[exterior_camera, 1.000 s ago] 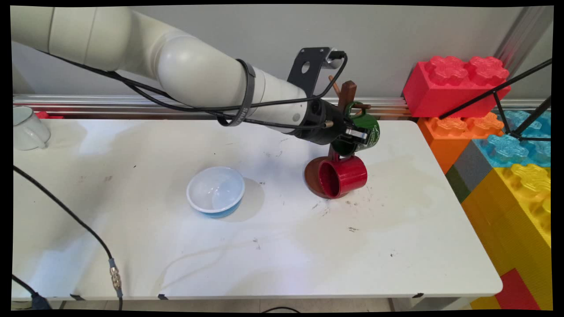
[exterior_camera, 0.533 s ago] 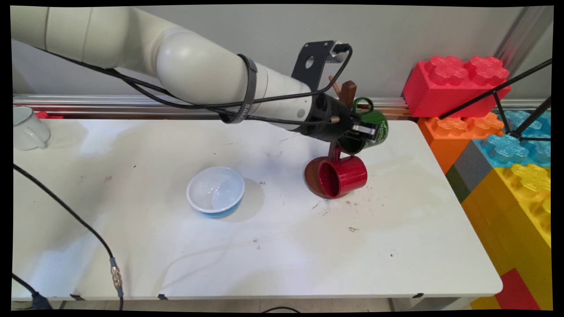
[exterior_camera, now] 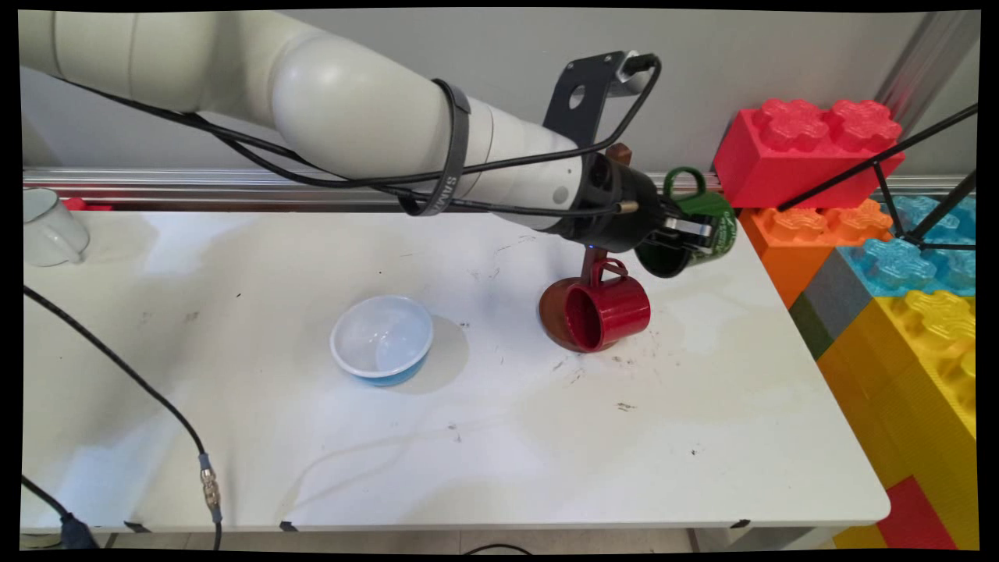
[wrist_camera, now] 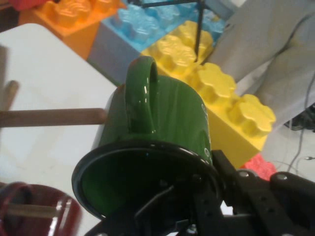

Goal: Place the picked object on the table

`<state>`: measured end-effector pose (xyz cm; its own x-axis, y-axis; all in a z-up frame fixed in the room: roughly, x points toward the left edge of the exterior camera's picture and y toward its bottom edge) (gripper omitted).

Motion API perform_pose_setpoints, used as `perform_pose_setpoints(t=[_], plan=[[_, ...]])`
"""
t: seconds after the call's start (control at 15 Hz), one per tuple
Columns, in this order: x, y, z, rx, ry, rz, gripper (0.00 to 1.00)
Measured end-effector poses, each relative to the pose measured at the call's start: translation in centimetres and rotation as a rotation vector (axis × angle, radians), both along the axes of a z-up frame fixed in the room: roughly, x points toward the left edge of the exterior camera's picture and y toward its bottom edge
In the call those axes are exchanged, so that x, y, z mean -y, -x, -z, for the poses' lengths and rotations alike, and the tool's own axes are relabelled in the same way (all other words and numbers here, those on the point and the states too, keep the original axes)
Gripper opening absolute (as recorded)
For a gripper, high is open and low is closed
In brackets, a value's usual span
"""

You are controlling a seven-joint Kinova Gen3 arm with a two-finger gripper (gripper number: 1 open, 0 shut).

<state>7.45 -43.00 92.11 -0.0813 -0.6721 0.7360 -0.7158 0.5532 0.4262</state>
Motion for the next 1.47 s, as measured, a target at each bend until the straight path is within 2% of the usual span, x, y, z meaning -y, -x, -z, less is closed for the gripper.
perform_pose_setpoints(t=[0.27, 0.53, 1.13, 1.47], plan=[[-1.2, 0.7, -0.8, -0.017, -0.018, 0.027, 0.00], [-2.4, 0.2, -1.2, 0.005, -0.044, 0.063, 0.00], [-4.5, -3.3, -3.2, 0.100, -0.105, 0.157, 0.00], [-5.1, -5.8, -5.1, 0.188, -0.144, 0.199, 0.00]])
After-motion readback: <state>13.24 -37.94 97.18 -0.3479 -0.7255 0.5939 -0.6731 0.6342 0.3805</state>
